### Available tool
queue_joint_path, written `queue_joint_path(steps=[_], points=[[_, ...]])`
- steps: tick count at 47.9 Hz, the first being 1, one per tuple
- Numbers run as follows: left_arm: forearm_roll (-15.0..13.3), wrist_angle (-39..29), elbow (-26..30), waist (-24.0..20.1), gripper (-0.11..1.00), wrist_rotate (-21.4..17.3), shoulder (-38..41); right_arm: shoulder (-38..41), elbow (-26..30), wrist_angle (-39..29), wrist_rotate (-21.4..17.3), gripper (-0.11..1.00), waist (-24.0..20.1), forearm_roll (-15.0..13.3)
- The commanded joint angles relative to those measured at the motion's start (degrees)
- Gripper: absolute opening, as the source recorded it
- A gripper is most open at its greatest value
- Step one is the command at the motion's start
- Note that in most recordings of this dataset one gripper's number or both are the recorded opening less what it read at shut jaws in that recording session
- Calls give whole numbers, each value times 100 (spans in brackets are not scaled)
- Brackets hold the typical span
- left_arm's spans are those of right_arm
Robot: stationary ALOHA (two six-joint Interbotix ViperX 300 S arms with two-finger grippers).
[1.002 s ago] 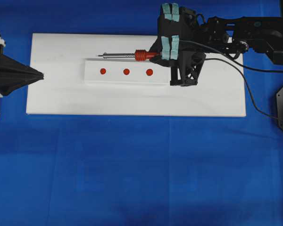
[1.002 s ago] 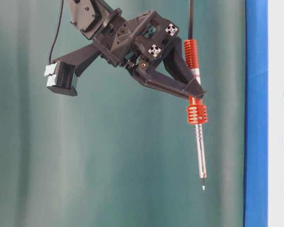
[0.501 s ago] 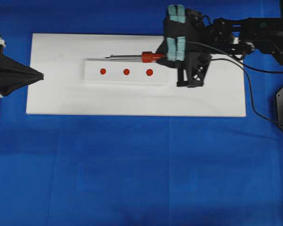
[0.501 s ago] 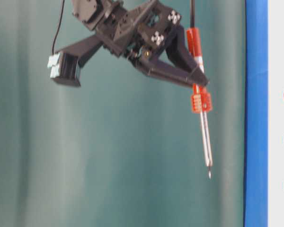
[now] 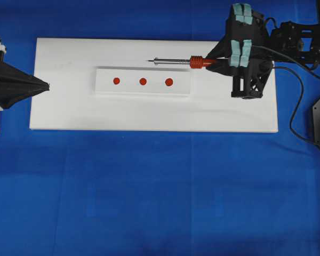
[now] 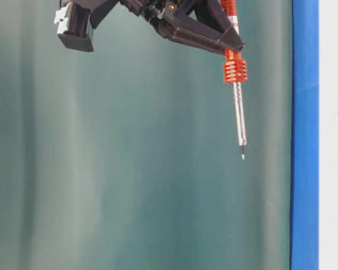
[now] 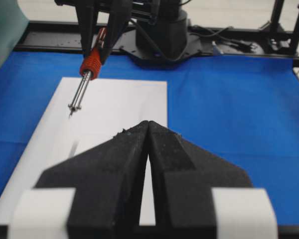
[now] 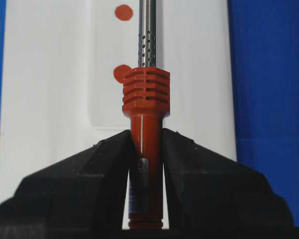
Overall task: Touch the tip of the soldering iron to the mark.
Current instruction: 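Raise the iron tip up off the strip, then lower the iron tip onto the middle red dot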
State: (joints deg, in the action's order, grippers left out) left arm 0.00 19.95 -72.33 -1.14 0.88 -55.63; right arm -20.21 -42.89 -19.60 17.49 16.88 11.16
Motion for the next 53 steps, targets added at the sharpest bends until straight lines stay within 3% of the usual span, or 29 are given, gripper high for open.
queue_joint_path(steps=[1,53], points=[[18,53,62,9,0,0,35,-88,62,18,0,6,18,-9],[9,53,62,9,0,0,35,378,123,26,0,6,-35,0]])
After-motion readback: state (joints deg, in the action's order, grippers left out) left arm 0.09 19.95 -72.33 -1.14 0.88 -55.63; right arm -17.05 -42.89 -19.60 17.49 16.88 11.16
